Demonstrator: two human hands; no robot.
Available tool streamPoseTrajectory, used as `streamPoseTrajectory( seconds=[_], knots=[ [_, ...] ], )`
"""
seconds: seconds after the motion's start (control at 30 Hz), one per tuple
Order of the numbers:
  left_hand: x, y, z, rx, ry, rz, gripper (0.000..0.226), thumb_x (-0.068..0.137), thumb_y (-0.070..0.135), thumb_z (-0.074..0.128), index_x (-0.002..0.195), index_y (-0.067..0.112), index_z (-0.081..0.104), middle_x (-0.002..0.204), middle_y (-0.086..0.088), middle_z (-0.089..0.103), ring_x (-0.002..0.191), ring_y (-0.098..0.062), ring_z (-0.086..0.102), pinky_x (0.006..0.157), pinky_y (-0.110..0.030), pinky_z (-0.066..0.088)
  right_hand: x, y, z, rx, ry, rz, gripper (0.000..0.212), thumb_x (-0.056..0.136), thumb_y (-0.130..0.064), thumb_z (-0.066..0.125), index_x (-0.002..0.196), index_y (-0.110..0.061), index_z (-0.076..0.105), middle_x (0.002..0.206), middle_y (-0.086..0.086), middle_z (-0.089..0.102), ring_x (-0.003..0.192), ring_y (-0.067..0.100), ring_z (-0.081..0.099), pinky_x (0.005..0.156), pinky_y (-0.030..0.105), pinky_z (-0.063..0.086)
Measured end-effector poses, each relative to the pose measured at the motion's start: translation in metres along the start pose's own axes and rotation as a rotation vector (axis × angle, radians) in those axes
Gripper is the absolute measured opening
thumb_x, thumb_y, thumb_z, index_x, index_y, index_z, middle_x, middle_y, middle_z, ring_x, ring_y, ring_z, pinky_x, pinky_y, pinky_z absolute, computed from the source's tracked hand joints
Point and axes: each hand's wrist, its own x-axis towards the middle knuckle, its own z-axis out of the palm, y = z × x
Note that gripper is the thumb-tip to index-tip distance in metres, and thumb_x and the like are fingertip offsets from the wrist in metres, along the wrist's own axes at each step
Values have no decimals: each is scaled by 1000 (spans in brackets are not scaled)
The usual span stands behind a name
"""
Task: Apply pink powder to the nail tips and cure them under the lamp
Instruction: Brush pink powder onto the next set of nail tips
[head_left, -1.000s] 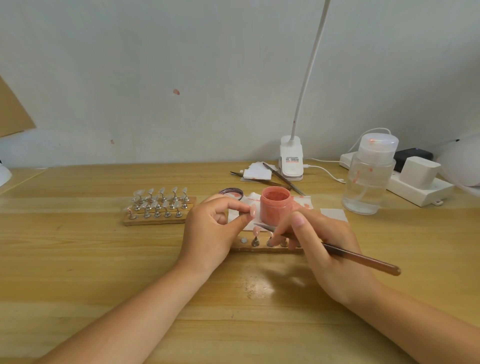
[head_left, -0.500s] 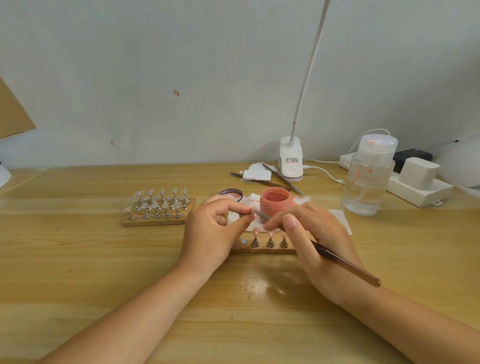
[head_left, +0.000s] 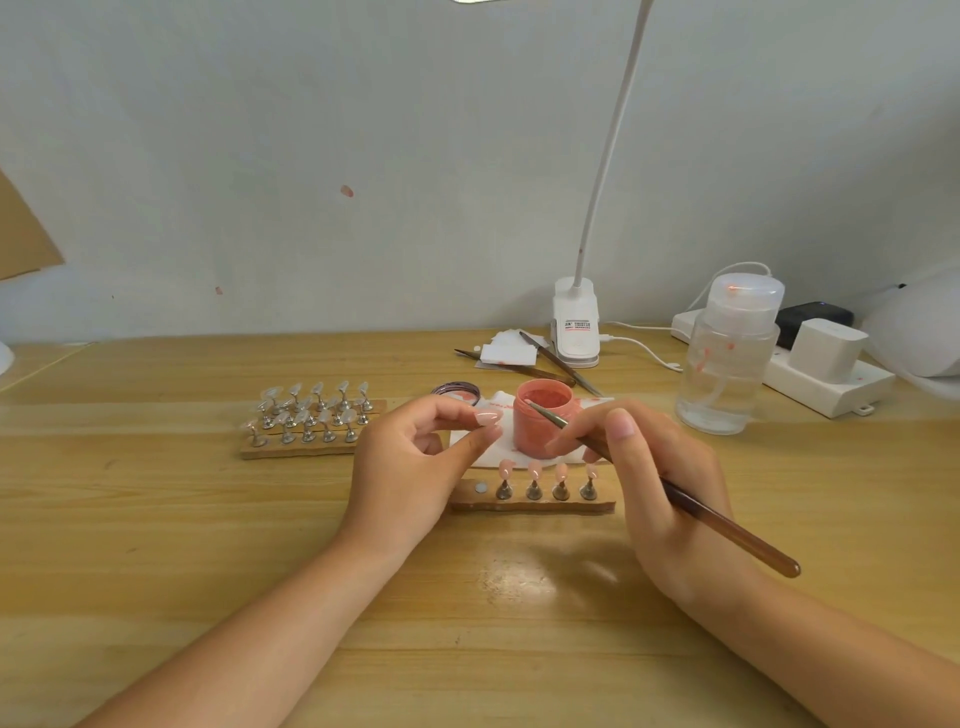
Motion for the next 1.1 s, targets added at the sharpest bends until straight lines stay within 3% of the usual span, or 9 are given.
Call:
streamPoseTrajectory(
  seconds=[0.13,0.27,0.37,0.57,0.97,1.1],
  knots=[
    [2,1,-5,76,-85,-18,11,70,24,75,63,30,69,74,-9,67,45,-11,32,48,-19,31,1,-1,-1,21,20,42,40,93,-33,30,79,-18,63,79,-9,68,85,12,63,77,48,48],
    [5,2,-11,159,-155,12,17,69,21,76,58,32,68,80,10,65,49,-4,38,55,-11,35,2,-1,-3,51,33,94,40,91,-37,29,78,-19,63,81,-8,68,84,11,63,75,37,50],
    [6,1,-16,139,-214,-47,13,68,21,76,60,28,69,72,10,67,55,-1,44,55,-13,36,3,0,-3,49,29,110,40,91,-38,29,79,-20,63,79,-6,68,83,12,62,76,36,49],
    [6,0,-20,160,-325,-43,15,69,7,75,72,19,65,65,13,66,55,3,47,51,-5,34,3,0,-3,90,13,93,40,92,-33,31,79,-14,63,78,-3,68,81,5,62,72,18,48],
    [4,-5,-20,245,-395,47,25,70,3,74,83,19,60,63,18,61,56,1,42,54,-7,34,3,-3,-4,31,21,99,30,94,-30,36,82,-20,62,76,-6,67,78,3,60,69,15,47],
    [5,-7,-20,236,-401,35,28,71,3,75,86,21,59,64,18,59,58,0,44,55,-8,34,7,-5,-9,-23,75,123,16,84,-46,35,89,-35,46,80,-11,65,75,1,58,64,13,43]
  ],
)
